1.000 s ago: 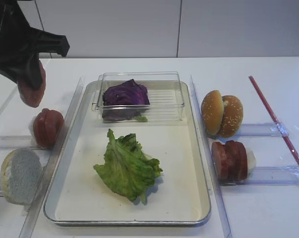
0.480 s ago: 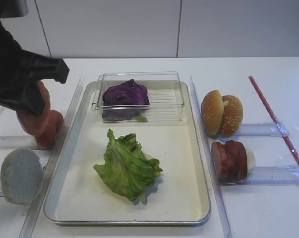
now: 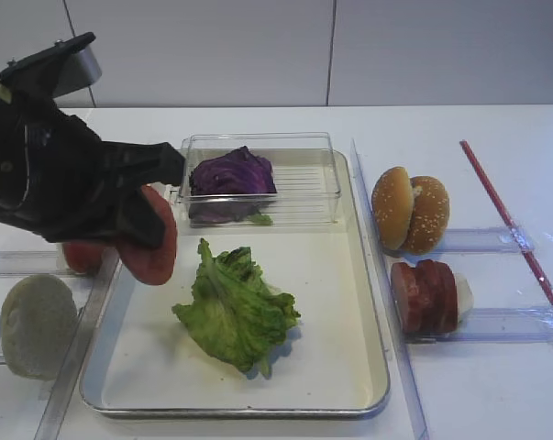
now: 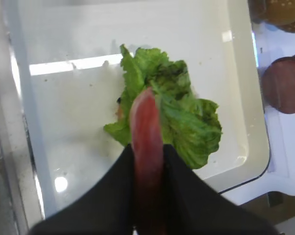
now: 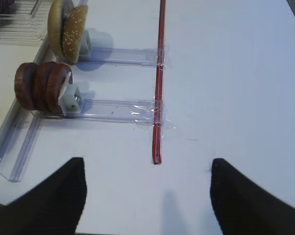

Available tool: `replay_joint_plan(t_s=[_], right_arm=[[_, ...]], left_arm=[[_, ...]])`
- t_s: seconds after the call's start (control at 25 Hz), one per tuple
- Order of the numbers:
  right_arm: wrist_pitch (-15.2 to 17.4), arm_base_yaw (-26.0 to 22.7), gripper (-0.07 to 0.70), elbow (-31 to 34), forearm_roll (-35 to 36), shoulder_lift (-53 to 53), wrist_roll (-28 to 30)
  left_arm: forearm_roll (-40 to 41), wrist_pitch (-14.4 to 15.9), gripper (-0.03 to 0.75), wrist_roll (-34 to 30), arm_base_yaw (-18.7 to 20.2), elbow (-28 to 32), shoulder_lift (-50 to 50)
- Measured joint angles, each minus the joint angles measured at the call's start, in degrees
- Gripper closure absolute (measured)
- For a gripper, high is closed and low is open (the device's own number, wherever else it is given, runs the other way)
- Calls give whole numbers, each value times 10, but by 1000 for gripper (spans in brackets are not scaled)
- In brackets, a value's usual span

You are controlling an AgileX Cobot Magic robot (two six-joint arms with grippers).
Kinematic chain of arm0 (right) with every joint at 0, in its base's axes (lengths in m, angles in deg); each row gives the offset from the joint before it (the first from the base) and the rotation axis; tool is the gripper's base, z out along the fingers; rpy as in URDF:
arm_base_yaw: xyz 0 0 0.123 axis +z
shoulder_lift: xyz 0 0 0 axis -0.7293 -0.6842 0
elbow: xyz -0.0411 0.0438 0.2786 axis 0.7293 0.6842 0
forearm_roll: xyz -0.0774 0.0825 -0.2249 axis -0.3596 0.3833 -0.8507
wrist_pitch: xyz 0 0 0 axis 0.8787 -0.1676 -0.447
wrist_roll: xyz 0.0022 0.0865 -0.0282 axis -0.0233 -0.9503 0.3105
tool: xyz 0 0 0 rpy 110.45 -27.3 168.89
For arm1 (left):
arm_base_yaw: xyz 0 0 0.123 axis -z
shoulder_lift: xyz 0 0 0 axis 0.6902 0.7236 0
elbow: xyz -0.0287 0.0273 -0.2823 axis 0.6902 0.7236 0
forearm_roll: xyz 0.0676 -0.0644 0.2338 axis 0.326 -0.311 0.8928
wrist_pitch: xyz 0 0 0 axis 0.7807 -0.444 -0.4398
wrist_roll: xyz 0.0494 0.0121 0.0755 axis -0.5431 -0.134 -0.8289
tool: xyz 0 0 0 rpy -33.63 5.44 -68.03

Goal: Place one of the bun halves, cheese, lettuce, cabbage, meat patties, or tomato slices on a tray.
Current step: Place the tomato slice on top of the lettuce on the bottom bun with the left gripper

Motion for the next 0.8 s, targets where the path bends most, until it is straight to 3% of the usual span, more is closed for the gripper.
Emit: replay_joint_plan(t_s=[0.16,0.32,0.8], right_arm=[[0,0,69,0,0,0,0],[0,0,69,0,0,0,0],[0,0,69,0,0,0,0]], left_arm=[[-26,-33,601,-20,0,2,0],[-74,-46,601,-61,0,2,2],[-311,-38,601,-268,-1,8,78]])
